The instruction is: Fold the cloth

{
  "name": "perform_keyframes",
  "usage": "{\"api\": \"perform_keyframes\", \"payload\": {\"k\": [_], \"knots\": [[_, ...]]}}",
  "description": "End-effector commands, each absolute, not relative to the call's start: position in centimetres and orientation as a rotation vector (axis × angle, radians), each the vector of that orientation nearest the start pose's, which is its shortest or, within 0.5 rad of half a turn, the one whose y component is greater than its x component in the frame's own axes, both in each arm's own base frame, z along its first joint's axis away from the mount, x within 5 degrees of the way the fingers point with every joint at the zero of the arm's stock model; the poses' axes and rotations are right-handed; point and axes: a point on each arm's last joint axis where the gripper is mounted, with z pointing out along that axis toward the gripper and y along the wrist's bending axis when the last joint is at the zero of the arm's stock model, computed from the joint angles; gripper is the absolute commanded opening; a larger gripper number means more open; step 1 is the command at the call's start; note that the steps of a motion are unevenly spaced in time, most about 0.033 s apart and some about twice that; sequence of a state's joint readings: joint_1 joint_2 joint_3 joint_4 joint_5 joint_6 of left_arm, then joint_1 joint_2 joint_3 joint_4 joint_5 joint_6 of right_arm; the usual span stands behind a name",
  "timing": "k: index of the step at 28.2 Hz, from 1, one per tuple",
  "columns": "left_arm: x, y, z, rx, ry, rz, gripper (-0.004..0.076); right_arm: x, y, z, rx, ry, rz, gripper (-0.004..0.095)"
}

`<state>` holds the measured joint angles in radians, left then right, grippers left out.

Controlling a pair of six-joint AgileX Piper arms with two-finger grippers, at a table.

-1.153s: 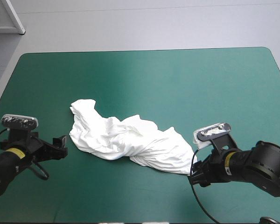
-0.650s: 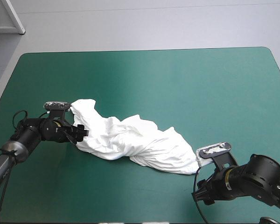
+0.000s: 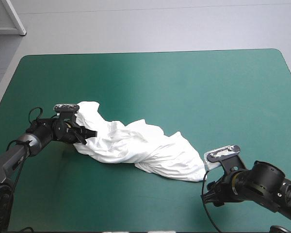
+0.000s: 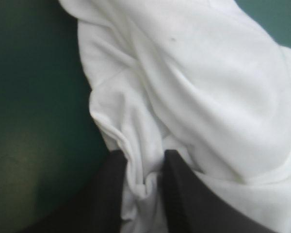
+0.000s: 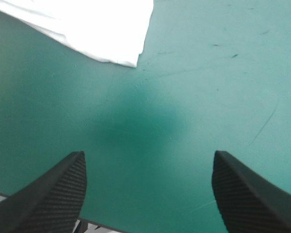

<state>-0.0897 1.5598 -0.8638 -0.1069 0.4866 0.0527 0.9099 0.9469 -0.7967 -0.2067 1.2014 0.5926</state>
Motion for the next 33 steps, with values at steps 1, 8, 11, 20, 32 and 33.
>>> {"api": "perform_keyframes", "payload": {"k": [1, 8, 11, 20, 32, 33], "knots": [[28.8, -3.1, 19.8, 0.080, 2.729, -0.110, -0.0005, 11.7, 12.0, 29.7, -0.542, 2.660, 0.112, 0.0669], [28.7, -3.1, 19.8, 0.095, 2.738, -0.107, -0.0006, 15.0, 15.7, 25.8, -0.625, 2.673, 0.023, 0.0669], [28.7, -3.1, 19.8, 0.103, 2.735, -0.105, -0.0006, 16.3, 16.3, 24.4, -0.601, 2.709, 0.008, 0.0669], [28.8, -3.1, 19.8, 0.117, 2.732, -0.099, -0.0006, 18.2, 16.9, 21.7, -0.586, 2.796, 0.049, 0.0451], [27.6, -2.9, 29.2, 0.137, 2.466, -0.099, -0.0008, 18.7, 15.8, 28.5, -0.543, 2.587, 0.050, -0.0015], [27.4, -2.9, 31.1, 0.141, 2.422, -0.097, -0.0008, 18.6, 15.2, 30.3, -0.529, 2.545, 0.018, -0.0015]]}}
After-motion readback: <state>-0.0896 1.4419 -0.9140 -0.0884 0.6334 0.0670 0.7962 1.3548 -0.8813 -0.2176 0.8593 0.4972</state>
